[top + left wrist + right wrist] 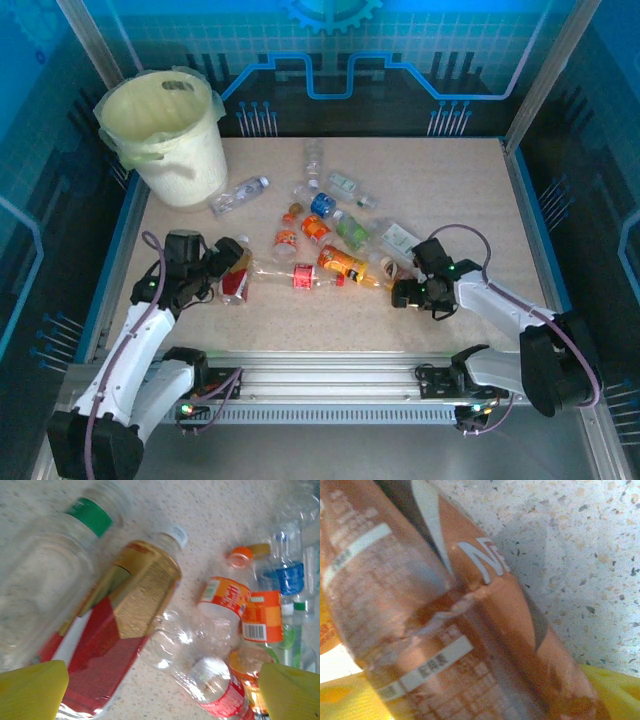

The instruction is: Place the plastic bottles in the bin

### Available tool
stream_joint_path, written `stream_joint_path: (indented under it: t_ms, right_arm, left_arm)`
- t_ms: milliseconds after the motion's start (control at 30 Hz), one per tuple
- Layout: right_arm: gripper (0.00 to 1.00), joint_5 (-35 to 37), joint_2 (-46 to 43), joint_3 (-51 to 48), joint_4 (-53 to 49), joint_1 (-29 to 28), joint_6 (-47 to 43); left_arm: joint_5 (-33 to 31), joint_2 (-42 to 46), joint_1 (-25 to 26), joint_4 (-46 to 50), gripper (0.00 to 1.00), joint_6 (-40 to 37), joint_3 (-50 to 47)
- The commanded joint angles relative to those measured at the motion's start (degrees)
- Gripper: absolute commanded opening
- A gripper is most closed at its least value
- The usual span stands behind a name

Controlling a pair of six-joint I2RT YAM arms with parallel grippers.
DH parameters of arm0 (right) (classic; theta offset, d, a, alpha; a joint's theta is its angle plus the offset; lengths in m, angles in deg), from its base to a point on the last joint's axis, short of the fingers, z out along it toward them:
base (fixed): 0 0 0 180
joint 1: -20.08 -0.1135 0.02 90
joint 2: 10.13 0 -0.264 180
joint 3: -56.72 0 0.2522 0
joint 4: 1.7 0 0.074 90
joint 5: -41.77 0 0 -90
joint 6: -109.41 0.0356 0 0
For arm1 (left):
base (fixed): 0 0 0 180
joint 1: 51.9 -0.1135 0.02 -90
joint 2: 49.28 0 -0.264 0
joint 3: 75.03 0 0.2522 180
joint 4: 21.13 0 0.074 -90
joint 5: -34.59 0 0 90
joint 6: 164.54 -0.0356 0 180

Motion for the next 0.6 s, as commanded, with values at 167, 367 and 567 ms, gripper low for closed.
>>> stream_joint_path:
  t_ms: [167,367,567]
  right_arm:
    - [0.7,10.8,-7.5,1.3,-5.4,-6.8,3.6]
    - [0.64,12.2,-15.9,4.1,-8.6,-9.8,7.3]
    - [0.61,2.5,-19.4,8.5,3.7,-11.6,6.3]
  left_arm:
    - [9.9,-2.1,4.5,-6.6,0.99,-0.7,3.0]
    - [15.6,-4.0,9.7,-15.0,0.99,-0.6,3.5]
    - [21.8,-7.4,16.6,-32.5,0.99,0.7,2.1]
